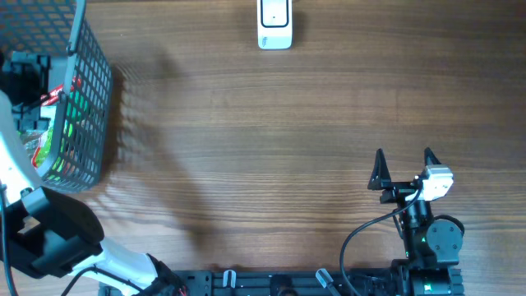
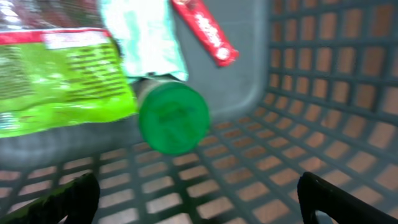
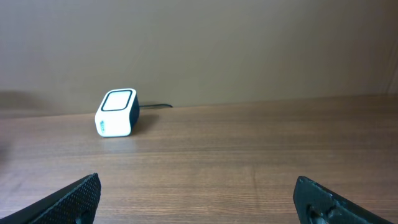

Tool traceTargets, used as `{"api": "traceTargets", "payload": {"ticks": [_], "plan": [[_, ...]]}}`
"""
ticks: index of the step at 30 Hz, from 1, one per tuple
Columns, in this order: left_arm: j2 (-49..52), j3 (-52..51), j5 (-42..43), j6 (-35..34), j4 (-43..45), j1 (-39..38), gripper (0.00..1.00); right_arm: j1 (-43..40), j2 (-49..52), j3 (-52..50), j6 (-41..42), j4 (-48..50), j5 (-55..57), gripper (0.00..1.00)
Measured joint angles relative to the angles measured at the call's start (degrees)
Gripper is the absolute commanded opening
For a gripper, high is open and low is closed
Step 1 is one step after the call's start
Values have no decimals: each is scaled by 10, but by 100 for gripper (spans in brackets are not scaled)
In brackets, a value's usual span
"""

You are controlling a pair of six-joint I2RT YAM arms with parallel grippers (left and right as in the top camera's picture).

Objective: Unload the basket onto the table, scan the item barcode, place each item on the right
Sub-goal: 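Grasp the green-capped jar in the basket with the left gripper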

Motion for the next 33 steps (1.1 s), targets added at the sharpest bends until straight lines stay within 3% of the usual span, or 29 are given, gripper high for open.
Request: {"api": "traceTargets", "payload": {"ticks": [10, 33], "plan": [[20, 0, -42, -17, -3, -19, 99, 0, 0, 0, 0, 0, 0, 100], [114, 0, -43, -19, 32, -20, 100, 0, 0, 0, 0, 0, 0, 100]]}}
